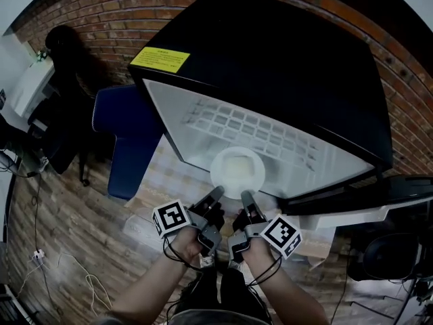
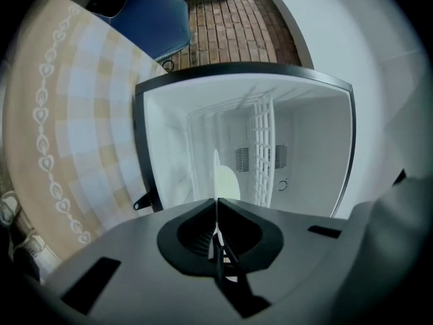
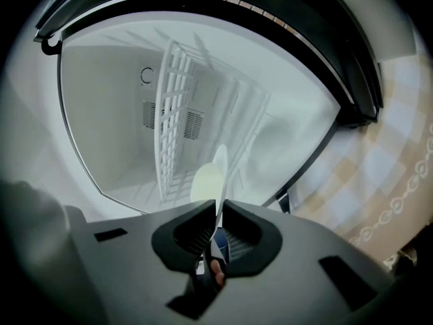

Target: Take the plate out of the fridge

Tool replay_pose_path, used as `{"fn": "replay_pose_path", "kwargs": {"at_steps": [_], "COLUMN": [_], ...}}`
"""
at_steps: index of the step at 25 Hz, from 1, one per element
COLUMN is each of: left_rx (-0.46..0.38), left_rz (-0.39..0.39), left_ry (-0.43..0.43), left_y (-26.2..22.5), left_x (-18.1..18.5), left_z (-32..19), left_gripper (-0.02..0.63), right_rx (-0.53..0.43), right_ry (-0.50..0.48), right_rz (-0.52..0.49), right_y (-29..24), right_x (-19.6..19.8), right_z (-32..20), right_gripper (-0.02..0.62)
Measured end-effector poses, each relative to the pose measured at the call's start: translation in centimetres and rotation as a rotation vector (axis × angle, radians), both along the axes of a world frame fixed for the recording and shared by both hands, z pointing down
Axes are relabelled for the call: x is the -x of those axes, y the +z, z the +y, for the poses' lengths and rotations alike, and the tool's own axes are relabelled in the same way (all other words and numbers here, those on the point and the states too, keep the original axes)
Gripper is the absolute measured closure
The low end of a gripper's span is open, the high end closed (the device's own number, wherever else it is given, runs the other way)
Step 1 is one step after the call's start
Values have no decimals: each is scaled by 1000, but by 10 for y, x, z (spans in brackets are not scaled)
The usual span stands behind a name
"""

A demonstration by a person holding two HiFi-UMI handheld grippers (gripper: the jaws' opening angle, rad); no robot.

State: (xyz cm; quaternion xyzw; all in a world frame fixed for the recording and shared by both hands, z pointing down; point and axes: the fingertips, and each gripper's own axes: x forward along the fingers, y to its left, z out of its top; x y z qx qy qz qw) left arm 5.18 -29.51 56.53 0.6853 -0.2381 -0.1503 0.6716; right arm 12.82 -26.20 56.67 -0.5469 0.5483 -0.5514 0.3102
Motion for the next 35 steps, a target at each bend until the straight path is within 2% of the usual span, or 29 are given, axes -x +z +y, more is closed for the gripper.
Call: {"fn": "replay_pose_path", "kwargs": {"at_steps": [9,14,17,29,35], "left_rx": [-35,-53,-69,-131,-138], "left_rz": [34,41,43,23,25], "left_ry": [-52,-99,-132,-267,-347], "left_y": [-56,-81,-98,-158,-171], "left_x": [37,60,77,156,194], "left_z": [7,15,16,34,48], "left_gripper": [584,584,584,584,584], "right_rx": [-40,-61,-88,-167,-173], "right_ry": [-62,-118,-152,-358,-438], "right_rz": [-58,-15,-52,-34,-96], "right_y": [-55,-78,-96,-151,-166], "right_x": [35,53,72,147,189], "right_z": [1,5,3,4,12], "right_gripper": [558,558,558,558,558]}}
